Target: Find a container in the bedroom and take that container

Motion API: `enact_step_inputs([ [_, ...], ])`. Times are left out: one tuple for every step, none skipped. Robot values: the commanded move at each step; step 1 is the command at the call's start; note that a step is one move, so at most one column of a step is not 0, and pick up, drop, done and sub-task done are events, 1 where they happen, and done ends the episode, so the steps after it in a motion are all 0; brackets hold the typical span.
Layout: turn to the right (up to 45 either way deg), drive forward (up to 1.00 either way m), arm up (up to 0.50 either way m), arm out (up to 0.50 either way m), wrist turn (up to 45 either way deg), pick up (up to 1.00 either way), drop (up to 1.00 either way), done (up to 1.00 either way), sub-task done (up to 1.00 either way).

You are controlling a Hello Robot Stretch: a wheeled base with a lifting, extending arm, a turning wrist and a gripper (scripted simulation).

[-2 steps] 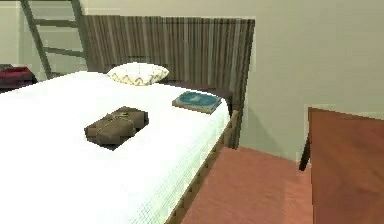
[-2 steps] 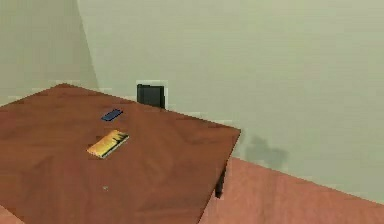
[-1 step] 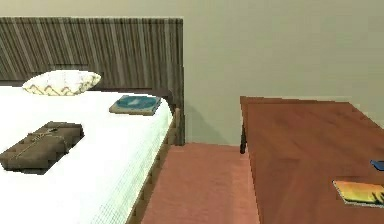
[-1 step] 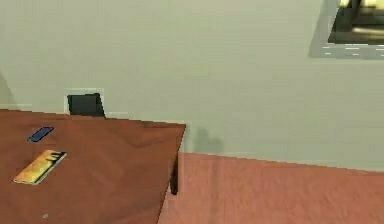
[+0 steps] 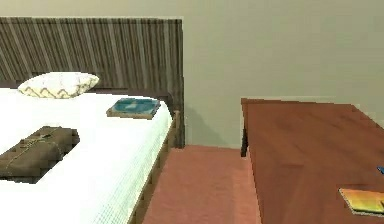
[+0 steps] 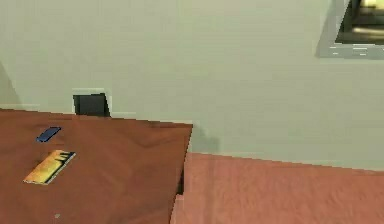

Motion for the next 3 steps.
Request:
enact_step_inputs([
  [-12.0,0.0,0.0,0.0,0.0,0.0,0.0,0.0,0.0],
  [0.0,0.35,0.0,0.0,0.0,0.0,0.0,0.0,0.0],
  [-45.0,0.0,0.0,0.0,0.0,0.0,0.0,0.0,0.0],
])
